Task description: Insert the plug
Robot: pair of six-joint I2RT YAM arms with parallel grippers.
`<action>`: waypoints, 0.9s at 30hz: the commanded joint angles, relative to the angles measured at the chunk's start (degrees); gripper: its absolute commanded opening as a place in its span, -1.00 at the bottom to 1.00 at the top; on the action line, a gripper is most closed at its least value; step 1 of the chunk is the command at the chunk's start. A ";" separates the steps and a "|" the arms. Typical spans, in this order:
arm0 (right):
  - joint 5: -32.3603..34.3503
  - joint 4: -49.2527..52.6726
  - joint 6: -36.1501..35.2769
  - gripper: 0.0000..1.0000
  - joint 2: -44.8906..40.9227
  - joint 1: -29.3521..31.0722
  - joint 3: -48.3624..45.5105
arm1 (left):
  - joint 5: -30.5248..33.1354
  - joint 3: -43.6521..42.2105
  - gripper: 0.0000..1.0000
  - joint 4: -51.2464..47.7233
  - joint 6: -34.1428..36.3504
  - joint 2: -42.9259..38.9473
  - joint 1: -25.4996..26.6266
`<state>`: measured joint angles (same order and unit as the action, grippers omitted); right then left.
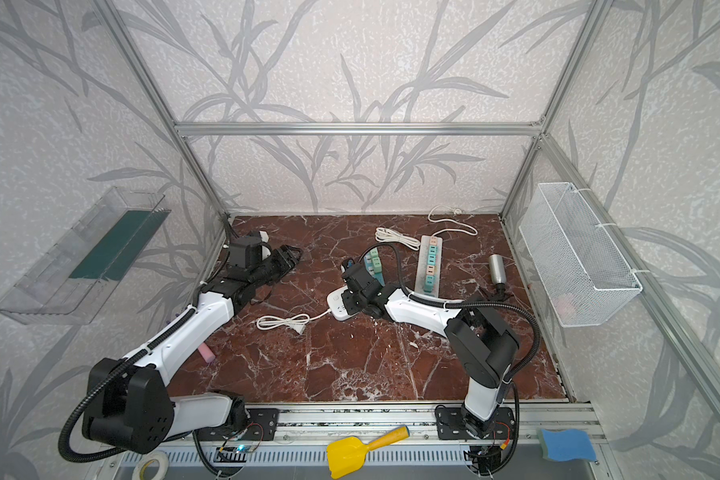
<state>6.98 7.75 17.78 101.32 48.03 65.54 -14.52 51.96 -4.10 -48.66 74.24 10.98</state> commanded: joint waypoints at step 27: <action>3.66 2.41 0.02 -1.00 8.73 2.70 -0.58 | -1.26 -0.96 0.33 2.19 -1.07 -1.82 -0.96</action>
<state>11.27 3.86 17.41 105.65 50.43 67.33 -15.18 51.48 -2.92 -49.15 73.60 10.33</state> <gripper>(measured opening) 0.282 0.665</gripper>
